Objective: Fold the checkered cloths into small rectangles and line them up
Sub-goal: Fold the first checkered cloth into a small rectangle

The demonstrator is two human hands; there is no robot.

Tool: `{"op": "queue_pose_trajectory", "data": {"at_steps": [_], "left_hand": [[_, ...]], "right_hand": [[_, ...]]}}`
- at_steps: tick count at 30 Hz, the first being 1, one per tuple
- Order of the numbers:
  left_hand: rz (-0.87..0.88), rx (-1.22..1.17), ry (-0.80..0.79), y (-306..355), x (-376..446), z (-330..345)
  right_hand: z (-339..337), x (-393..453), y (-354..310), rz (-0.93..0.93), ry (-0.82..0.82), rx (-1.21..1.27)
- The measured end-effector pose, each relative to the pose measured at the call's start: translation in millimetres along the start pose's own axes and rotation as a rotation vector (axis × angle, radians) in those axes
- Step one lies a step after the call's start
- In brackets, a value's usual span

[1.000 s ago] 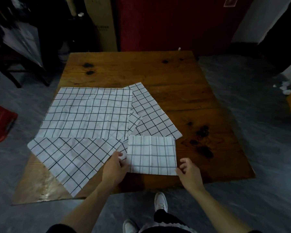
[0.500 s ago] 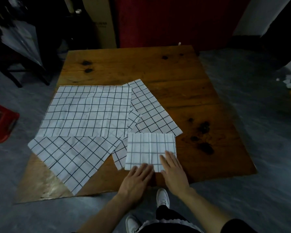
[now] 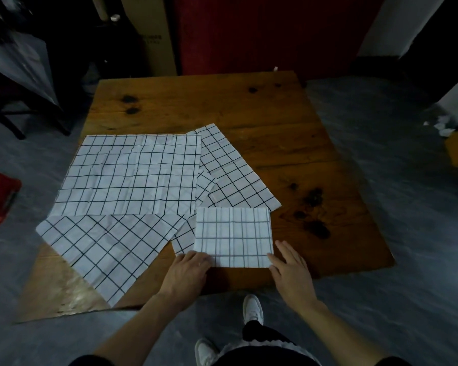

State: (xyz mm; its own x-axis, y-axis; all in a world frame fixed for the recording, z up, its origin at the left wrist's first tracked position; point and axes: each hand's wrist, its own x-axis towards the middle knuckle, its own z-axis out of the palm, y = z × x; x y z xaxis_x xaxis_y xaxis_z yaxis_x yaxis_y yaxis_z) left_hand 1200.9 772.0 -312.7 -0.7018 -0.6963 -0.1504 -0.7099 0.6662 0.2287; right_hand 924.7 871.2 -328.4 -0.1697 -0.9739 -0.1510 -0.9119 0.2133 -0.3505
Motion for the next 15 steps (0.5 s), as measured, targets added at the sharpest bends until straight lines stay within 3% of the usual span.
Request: {"op": "queue_pose_trajectory", "data": {"at_steps": [4, 15], "left_hand": [[-0.072, 0.032, -0.028, 6.8, 17.0, -9.3], [0.0, 0.107, -0.101, 1.2, 36.4, -11.2]], "right_hand": [[1.3, 6.0, -14.6, -0.114, -0.002, 0.04], [0.7, -3.5, -9.0, -0.083, 0.014, 0.095]]}}
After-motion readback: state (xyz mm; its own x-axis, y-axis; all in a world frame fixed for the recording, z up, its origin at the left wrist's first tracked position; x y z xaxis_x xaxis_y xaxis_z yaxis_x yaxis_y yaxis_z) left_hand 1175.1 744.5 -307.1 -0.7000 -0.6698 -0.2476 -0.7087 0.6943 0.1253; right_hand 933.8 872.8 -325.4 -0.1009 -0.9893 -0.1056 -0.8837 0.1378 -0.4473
